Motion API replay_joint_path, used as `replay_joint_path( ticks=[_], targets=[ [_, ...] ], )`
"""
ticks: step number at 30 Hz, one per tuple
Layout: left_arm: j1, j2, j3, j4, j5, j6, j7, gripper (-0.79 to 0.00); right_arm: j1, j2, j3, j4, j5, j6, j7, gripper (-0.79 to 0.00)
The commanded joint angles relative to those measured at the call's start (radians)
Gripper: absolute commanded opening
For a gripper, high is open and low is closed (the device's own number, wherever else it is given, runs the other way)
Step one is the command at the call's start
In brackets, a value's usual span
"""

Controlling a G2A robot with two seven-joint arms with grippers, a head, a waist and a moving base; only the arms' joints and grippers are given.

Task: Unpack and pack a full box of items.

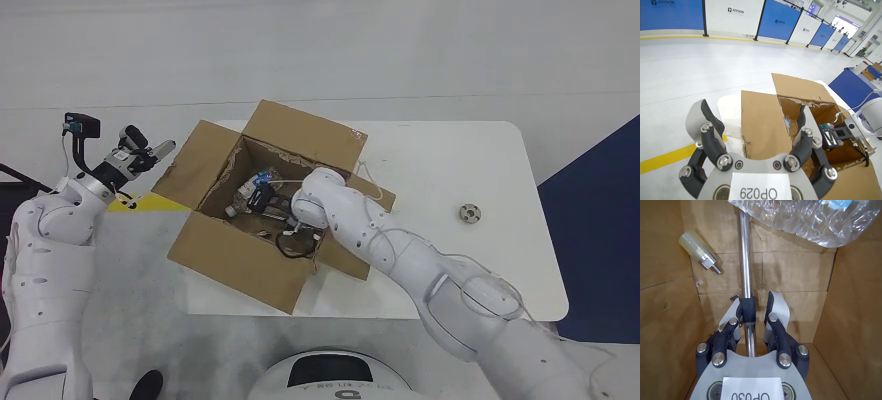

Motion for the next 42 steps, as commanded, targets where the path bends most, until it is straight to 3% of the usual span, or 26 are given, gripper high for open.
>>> replay_joint_path(
  ticks=[1,7,12,22,28,34,42],
  targets=[
    [0.000,0.000,0.000,0.000,0.000,0.000,0.000,0.000,0.006,-0.011,-0.007,0.019,0.004,-0.003,-0.001,-0.785],
    [0.000,0.000,0.000,0.000,0.000,0.000,0.000,0.000,0.001,-0.026,-0.023,0.014,-0.023,0.008,-0.018,-0.785],
    [0.000,0.000,0.000,0.000,0.000,0.000,0.000,0.000,-0.038,-0.014,-0.030,-0.076,-0.105,0.084,-0.020,-0.785],
    [0.000,0.000,0.000,0.000,0.000,0.000,0.000,0.000,-0.219,0.086,0.029,-0.475,-0.413,0.254,0.026,-0.785],
    [0.000,0.000,0.000,0.000,0.000,0.000,0.000,0.000,-0.342,0.147,0.115,-0.694,-0.572,0.266,0.019,-0.785],
    [0.000,0.000,0.000,0.000,0.000,0.000,0.000,0.000,-0.447,0.192,0.227,-0.842,-0.624,0.214,-0.014,-0.785],
    [0.000,0.000,0.000,0.000,0.000,0.000,0.000,0.000,-0.458,0.195,0.237,-0.855,-0.622,0.204,-0.027,-0.785]
  ],
)
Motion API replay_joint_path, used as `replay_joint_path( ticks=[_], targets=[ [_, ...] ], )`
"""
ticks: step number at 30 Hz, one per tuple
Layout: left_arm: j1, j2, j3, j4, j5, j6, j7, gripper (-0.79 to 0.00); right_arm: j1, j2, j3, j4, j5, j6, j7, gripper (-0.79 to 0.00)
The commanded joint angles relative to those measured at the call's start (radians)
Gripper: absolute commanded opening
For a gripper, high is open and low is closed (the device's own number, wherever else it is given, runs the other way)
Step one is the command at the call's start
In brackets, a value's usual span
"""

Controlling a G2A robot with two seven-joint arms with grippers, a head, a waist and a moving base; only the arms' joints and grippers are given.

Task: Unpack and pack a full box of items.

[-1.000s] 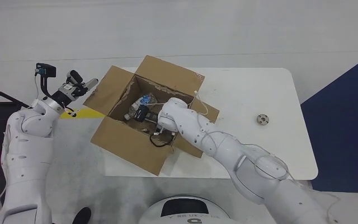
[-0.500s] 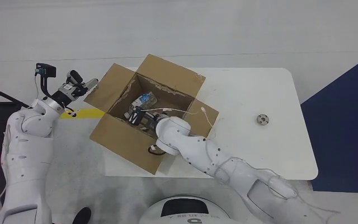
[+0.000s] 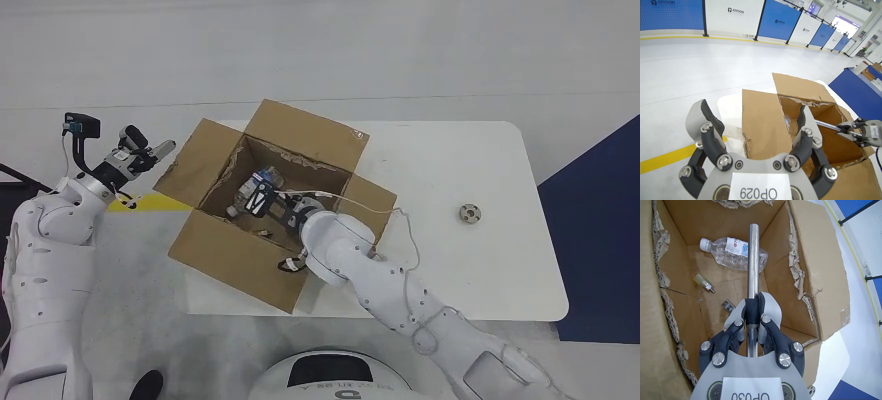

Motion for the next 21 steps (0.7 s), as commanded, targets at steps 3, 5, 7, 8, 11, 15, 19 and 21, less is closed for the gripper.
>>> replay_joint_path(
  ticks=[3,5,7,8,11,15,19,21],
  targets=[
    [0.000,0.000,0.000,0.000,0.000,0.000,0.000,0.000,-0.012,0.003,0.015,-0.012,-0.006,0.014,-0.039,-0.785],
    [0.000,0.000,0.000,0.000,0.000,0.000,0.000,0.000,-0.062,0.018,0.062,-0.084,-0.024,0.020,-0.113,-0.785],
    [0.000,0.000,0.000,0.000,0.000,0.000,0.000,0.000,-0.152,0.042,0.133,-0.179,-0.073,0.031,-0.178,-0.785],
    [0.000,0.000,0.000,0.000,0.000,0.000,0.000,0.000,-0.207,0.055,0.170,-0.232,-0.104,0.040,-0.211,-0.785],
    [0.000,0.000,0.000,0.000,0.000,0.000,0.000,0.000,-0.386,0.090,0.294,-0.377,-0.165,0.059,-0.323,-0.785],
    [0.000,0.000,0.000,0.000,0.000,0.000,0.000,0.000,-0.587,0.122,0.493,-0.464,-0.100,0.064,-0.470,-0.785],
    [0.000,0.000,0.000,0.000,0.000,0.000,0.000,0.000,-0.676,0.139,0.682,-0.420,0.075,0.011,-0.557,-0.785],
    [0.000,0.000,0.000,0.000,0.000,0.000,0.000,0.000,-0.685,0.146,0.758,-0.362,0.176,-0.060,-0.582,-0.785]
  ],
)
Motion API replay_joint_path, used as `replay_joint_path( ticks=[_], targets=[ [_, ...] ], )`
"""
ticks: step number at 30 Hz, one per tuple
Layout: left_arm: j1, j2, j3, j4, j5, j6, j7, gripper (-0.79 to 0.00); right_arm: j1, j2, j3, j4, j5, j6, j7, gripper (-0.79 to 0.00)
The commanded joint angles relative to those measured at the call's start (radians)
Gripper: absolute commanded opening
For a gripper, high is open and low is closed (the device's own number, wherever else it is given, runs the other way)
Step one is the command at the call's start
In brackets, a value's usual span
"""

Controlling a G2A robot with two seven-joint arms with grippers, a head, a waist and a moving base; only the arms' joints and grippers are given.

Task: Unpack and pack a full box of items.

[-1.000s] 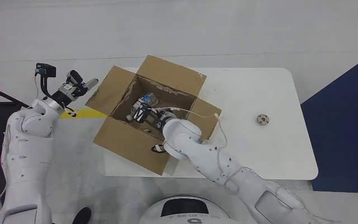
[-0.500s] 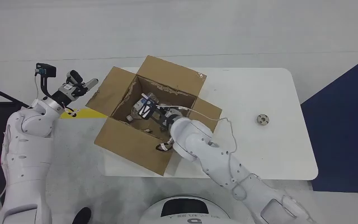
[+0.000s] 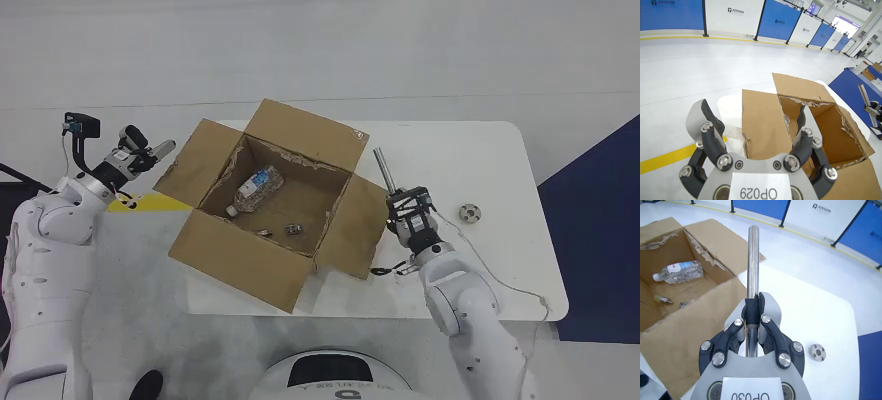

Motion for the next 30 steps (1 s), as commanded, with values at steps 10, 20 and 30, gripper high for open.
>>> replay_joint_path(
  ticks=[10,20,30],
  targets=[
    [0.000,0.000,0.000,0.000,0.000,0.000,0.000,0.000,0.069,0.018,0.168,0.235,0.275,-0.181,0.007,-0.785],
    [0.000,0.000,0.000,0.000,0.000,0.000,0.000,0.000,0.128,0.022,0.180,0.344,0.279,-0.139,0.042,-0.785],
    [0.000,0.000,0.000,0.000,0.000,0.000,0.000,0.000,0.176,0.029,0.197,0.474,0.243,-0.046,0.081,-0.785]
  ],
)
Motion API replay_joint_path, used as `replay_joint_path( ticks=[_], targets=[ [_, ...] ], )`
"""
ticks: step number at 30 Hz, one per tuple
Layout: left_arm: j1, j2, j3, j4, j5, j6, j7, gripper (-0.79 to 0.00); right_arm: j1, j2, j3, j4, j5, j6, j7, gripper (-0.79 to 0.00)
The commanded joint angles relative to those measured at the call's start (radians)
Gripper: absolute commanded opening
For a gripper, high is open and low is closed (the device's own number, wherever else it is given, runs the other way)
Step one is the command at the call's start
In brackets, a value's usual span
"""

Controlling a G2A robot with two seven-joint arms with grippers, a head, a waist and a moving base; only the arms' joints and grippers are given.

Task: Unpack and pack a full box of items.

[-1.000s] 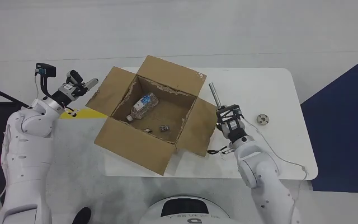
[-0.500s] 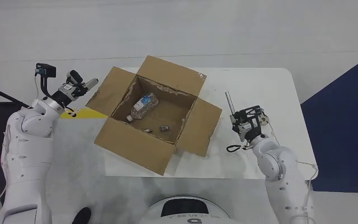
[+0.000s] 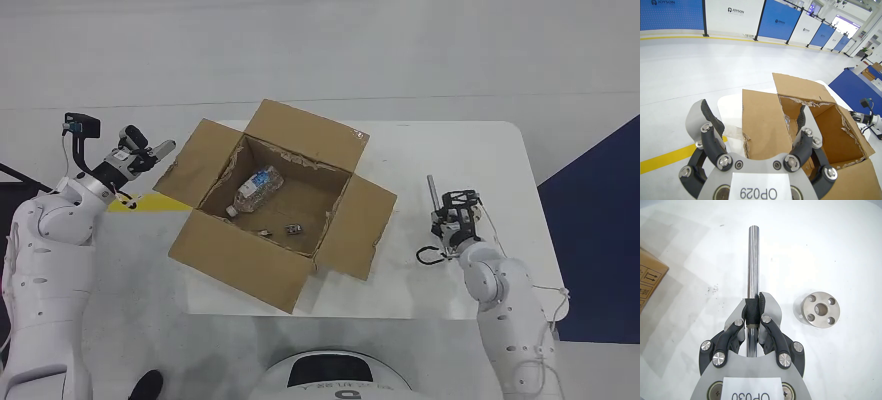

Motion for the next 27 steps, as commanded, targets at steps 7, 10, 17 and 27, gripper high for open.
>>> replay_joint_path(
  ticks=[7,10,17,27],
  targets=[
    [0.000,0.000,0.000,0.000,0.000,0.000,0.000,0.000,0.000,0.005,0.011,0.023,0.003,0.021,0.002,-0.785],
    [0.000,0.000,0.000,0.000,0.000,0.000,0.000,0.000,-0.004,0.007,0.014,0.023,0.003,0.024,-0.001,-0.785],
    [0.000,0.000,0.000,0.000,0.000,0.000,0.000,0.000,-0.002,0.008,0.002,0.021,-0.003,0.064,0.017,-0.770],
    [0.000,0.000,0.000,0.000,0.000,0.000,0.000,0.000,-0.009,0.010,-0.017,0.002,-0.027,0.107,0.061,-0.653]
  ],
)
